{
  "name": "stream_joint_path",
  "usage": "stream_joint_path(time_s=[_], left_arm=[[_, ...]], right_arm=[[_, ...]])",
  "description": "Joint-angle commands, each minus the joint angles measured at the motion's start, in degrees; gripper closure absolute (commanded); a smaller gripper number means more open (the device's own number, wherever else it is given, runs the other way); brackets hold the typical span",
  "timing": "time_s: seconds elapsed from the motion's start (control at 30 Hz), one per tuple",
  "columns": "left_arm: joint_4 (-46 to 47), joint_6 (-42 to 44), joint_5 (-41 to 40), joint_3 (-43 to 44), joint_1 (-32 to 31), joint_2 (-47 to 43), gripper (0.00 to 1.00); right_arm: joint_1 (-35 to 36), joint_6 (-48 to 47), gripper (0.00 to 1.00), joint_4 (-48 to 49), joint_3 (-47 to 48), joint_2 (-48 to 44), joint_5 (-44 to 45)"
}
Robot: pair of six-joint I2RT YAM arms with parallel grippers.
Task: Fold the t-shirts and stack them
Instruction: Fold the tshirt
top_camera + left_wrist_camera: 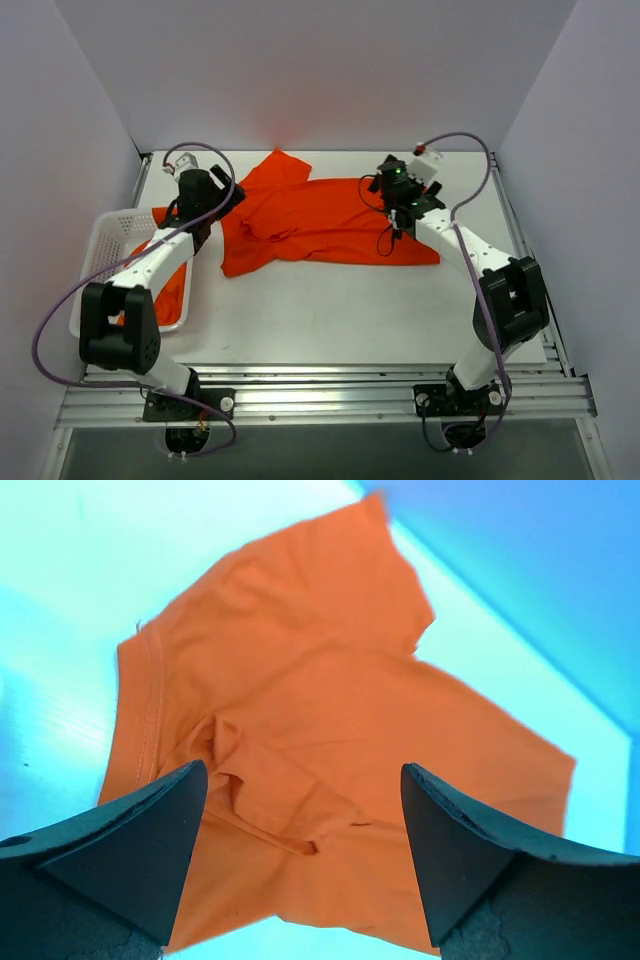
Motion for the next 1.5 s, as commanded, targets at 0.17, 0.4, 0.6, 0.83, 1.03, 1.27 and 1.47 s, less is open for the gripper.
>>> stream_joint_path(time_s=[0.17,0.4,0.6,0.83,1.03,1.27,1.47], left_arm=[[-7.4,-5.11,-12.36,-14.95,-8.6,-18.66,0.14],[-6.95,-13.11,-20.45,-27.8,-18.62,-24.37,0.19],[-8.8,-17.59,-24.15,-30.35,-20.21,-24.2,0.17],[-5.55,-21.28,-27.4,-32.02,-19.95,-18.59,0.17],[-0.63,-21.11,-26.88,-31.32,-18.98,-9.8,0.42],[1.84,-20.67,-27.49,-30.79,-17.05,-8.12,0.71],[-3.0,-19.97,-30.47,-30.62,-15.73,-11.45,0.79]], right_arm=[[13.35,-13.64,0.0,-0.44,11.23,11.3,-15.63],[18.44,-12.4,0.0,6.86,11.4,15.78,-19.53],[23.01,-11.35,0.02,4.23,18.95,21.94,-18.85],[25.39,-9.94,0.02,2.48,23.61,25.1,-18.49],[25.83,-8.8,0.02,2.12,25.02,26.34,-19.2],[25.92,-8.18,0.02,2.56,26.51,29.06,-20.43],[25.83,-7.83,0.03,2.56,29.32,32.05,-21.4]])
